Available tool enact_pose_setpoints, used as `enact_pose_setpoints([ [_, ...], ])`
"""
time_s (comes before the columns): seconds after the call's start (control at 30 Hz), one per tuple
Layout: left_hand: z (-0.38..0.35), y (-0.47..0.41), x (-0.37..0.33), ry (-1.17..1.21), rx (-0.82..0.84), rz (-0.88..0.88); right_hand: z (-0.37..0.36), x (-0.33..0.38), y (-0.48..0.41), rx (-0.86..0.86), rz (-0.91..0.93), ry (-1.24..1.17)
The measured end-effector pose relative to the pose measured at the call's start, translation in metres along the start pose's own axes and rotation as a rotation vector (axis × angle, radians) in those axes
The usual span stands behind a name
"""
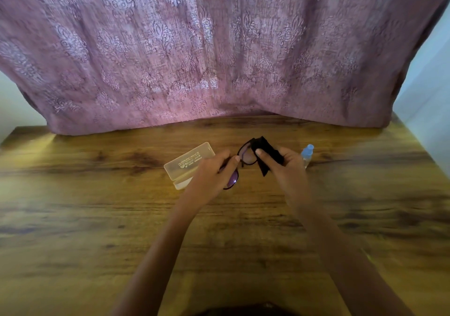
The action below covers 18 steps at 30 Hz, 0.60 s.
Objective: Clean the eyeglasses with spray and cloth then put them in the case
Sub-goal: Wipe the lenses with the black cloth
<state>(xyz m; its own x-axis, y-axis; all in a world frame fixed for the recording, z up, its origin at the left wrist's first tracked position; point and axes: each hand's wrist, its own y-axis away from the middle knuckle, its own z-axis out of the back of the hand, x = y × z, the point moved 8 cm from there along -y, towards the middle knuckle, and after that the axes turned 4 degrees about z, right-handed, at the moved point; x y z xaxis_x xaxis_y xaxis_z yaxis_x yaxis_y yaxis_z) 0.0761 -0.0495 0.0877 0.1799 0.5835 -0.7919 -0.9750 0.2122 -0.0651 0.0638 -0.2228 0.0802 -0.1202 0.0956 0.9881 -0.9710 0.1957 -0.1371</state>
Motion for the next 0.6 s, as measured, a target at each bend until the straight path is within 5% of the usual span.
enact_pose_setpoints([
  [0.13, 0.001, 0.001, 0.001, 0.041, -0.022, 0.025, -0.003, 0.033, 0.008, 0.008, 0.489, 0.514],
  [0.23, 0.003, 0.000, 0.001, 0.053, -0.036, 0.043, -0.011, 0.038, 0.020, 0.055, 0.648, 0.667],
  [0.4, 0.004, -0.001, 0.000, 0.052, -0.008, 0.034, -0.030, 0.039, 0.032, 0.162, 0.736, 0.691],
  [0.6, 0.007, 0.003, -0.002, 0.042, -0.027, 0.009, -0.014, 0.042, 0.016, 0.018, 0.647, 0.642],
])
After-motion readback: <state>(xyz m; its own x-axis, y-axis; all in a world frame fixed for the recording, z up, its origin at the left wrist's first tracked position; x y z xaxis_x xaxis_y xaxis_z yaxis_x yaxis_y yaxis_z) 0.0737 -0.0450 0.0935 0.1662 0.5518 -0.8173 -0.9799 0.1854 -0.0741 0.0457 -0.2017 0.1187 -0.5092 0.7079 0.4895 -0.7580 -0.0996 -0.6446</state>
